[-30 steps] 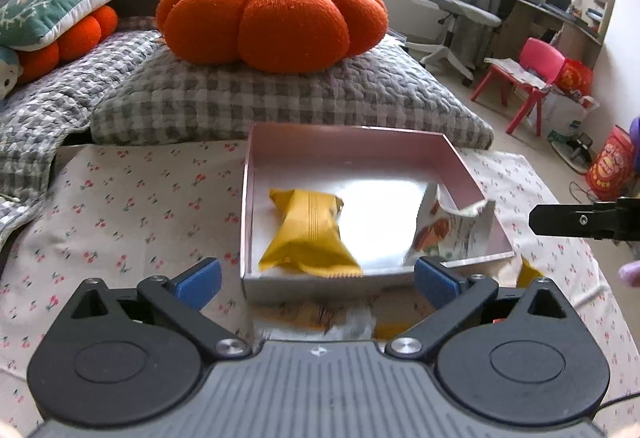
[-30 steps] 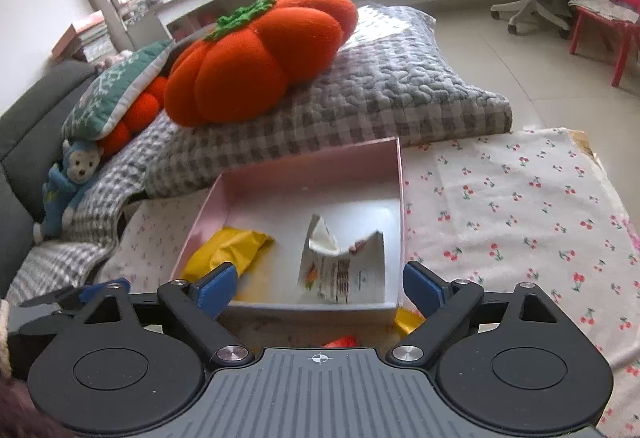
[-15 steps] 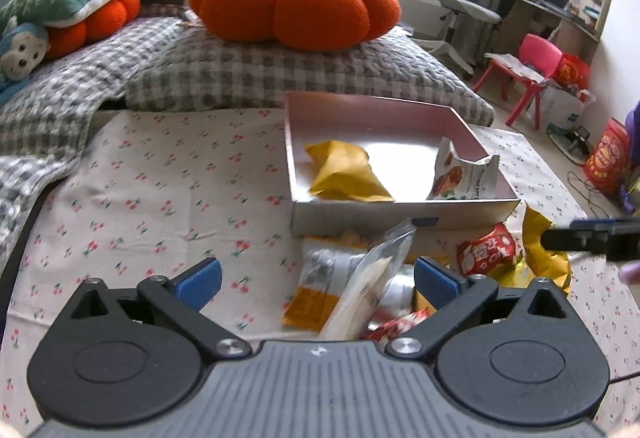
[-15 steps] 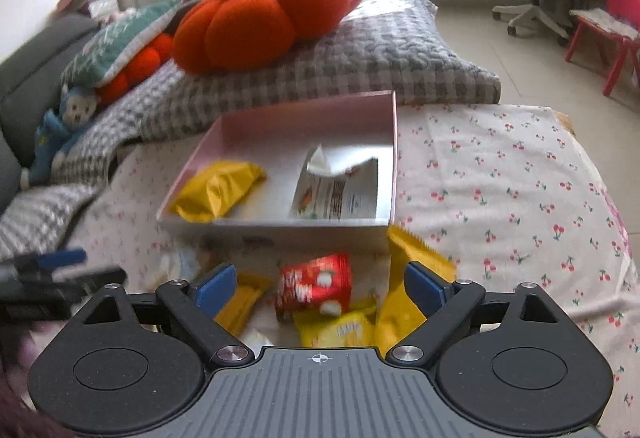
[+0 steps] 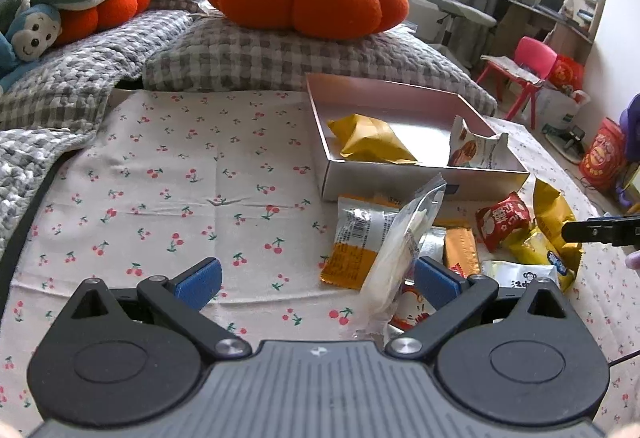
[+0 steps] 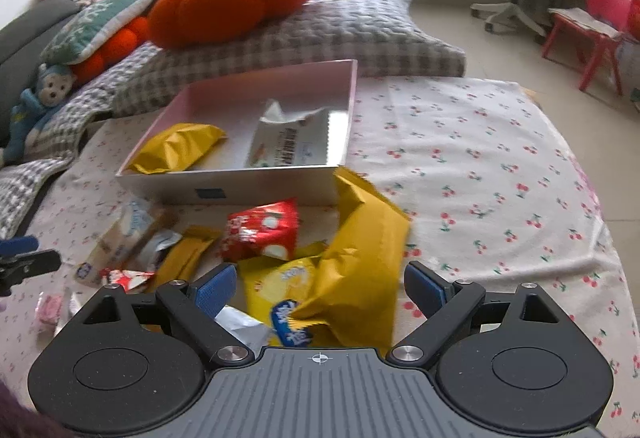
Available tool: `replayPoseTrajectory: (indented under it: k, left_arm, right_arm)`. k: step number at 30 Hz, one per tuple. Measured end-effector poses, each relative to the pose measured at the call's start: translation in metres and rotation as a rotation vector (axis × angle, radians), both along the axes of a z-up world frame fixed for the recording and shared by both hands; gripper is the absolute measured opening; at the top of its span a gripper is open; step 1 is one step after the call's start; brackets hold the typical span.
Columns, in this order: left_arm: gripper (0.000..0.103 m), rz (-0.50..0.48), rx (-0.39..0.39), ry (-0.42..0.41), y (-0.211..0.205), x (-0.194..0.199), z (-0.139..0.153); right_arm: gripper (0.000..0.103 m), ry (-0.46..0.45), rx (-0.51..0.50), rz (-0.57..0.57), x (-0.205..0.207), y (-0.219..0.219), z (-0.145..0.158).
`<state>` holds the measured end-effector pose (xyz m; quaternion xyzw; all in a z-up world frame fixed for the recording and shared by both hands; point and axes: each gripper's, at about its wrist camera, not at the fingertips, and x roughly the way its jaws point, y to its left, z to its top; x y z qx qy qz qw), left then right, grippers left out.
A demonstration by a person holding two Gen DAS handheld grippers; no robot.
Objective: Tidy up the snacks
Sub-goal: 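Move both open grippers back to the snack pile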
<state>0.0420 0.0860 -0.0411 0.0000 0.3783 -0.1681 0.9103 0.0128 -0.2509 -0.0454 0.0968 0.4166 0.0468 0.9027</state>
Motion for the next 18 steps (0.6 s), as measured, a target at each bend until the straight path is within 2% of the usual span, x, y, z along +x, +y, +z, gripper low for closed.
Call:
replayPoseTrajectory:
  k: [7, 11, 18]
  left_arm:
    - [0.102, -0.037, -0.036, 0.039, -0.013, 0.006, -0.01]
    - [0.094, -0.071, -0.032, 0.061, -0.025, 0.009, -0.015]
    - [0.076, -0.108, -0.079, 0.12, -0.032, 0.017, -0.022]
  right_arm:
    - [0.093, 0.031, -0.023, -0.008, 0.004, 0.001, -0.009]
    - [0.093, 0.04, -0.011, -0.022, 0.009, -0.002, -0.013]
    - [0.093, 0.077, 0.046, -0.075, 0.018, -0.013, -0.022]
